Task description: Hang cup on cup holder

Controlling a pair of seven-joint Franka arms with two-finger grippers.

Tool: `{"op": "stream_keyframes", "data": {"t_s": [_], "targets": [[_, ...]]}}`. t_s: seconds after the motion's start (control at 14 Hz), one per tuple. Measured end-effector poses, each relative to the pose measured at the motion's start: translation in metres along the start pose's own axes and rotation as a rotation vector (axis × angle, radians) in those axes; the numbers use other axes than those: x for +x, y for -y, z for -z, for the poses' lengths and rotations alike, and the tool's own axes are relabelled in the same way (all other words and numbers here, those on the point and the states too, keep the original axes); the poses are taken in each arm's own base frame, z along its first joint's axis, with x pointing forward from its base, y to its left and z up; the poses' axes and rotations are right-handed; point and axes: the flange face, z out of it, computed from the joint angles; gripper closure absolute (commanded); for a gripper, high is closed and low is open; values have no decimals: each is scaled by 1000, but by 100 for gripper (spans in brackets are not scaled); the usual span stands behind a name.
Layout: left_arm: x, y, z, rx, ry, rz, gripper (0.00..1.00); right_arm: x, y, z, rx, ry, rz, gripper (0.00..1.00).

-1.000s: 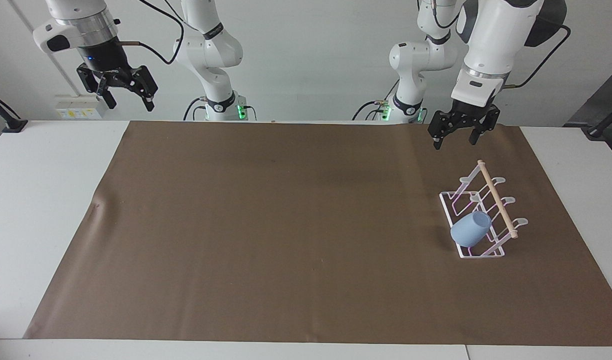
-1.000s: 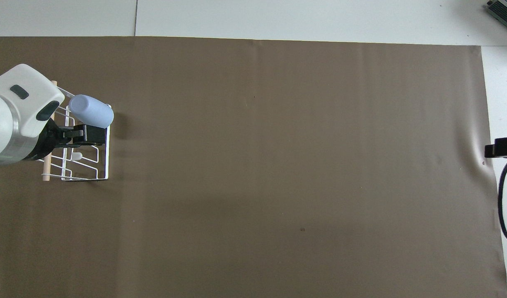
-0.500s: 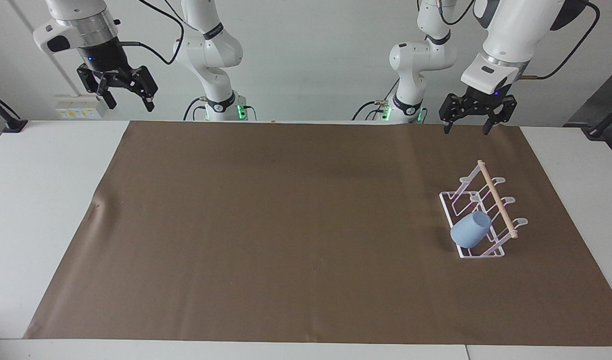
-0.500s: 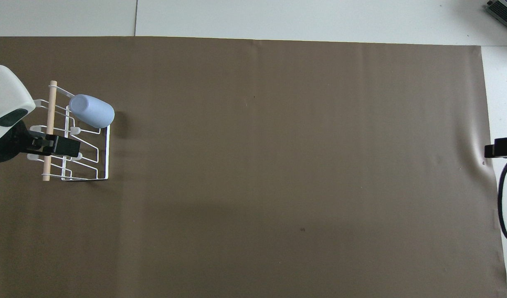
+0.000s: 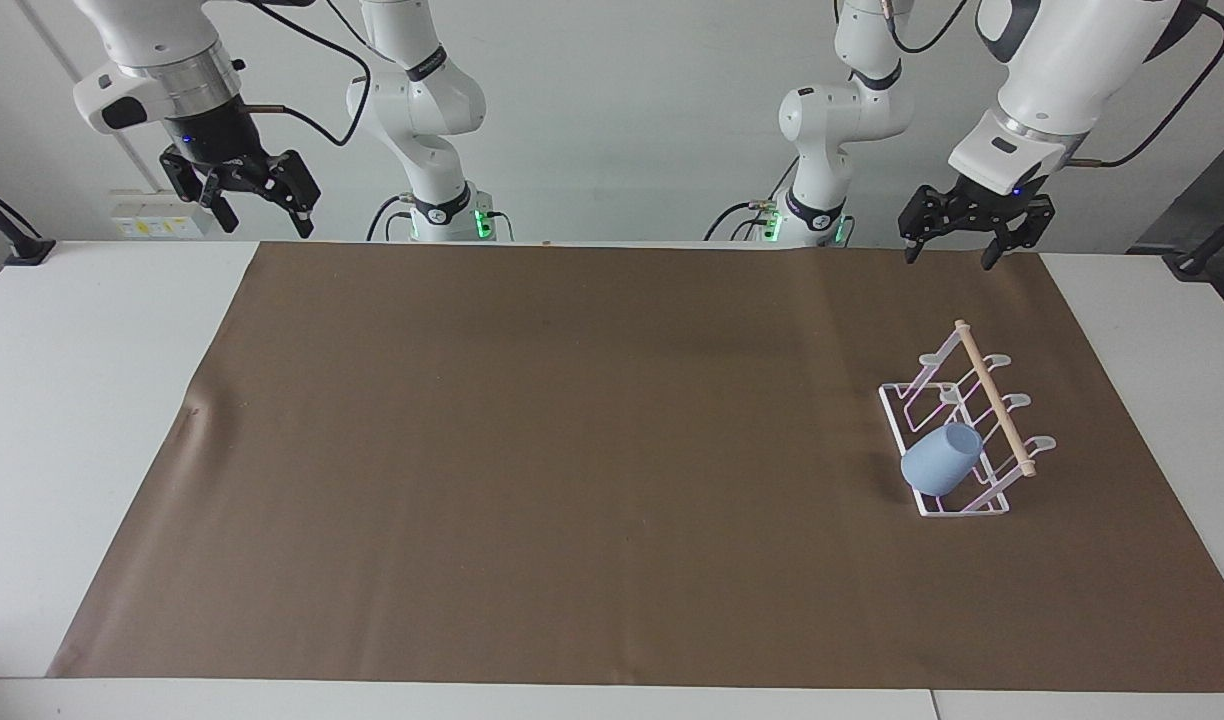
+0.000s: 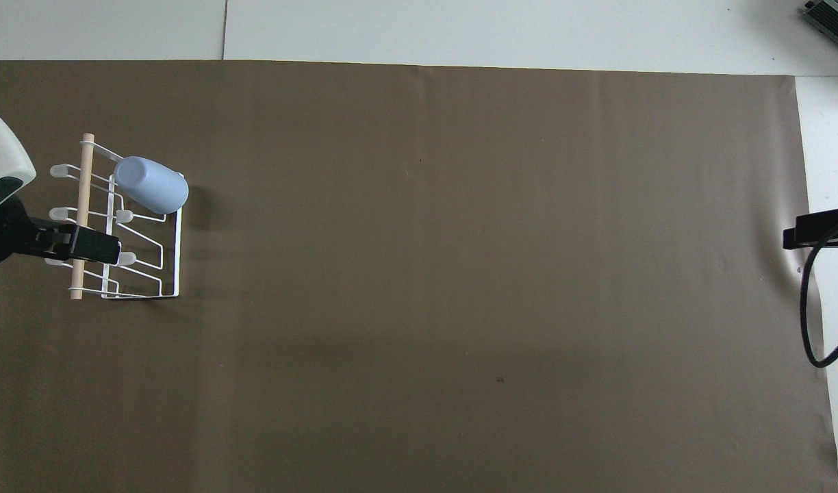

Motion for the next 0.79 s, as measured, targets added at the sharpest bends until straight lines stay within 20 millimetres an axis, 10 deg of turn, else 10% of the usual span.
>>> {"op": "stream_keyframes", "data": {"t_s": [0.79], "targets": [[7,8,5,-16,-7,6,0,8,2,-9,-4,14,-3,0]]}}
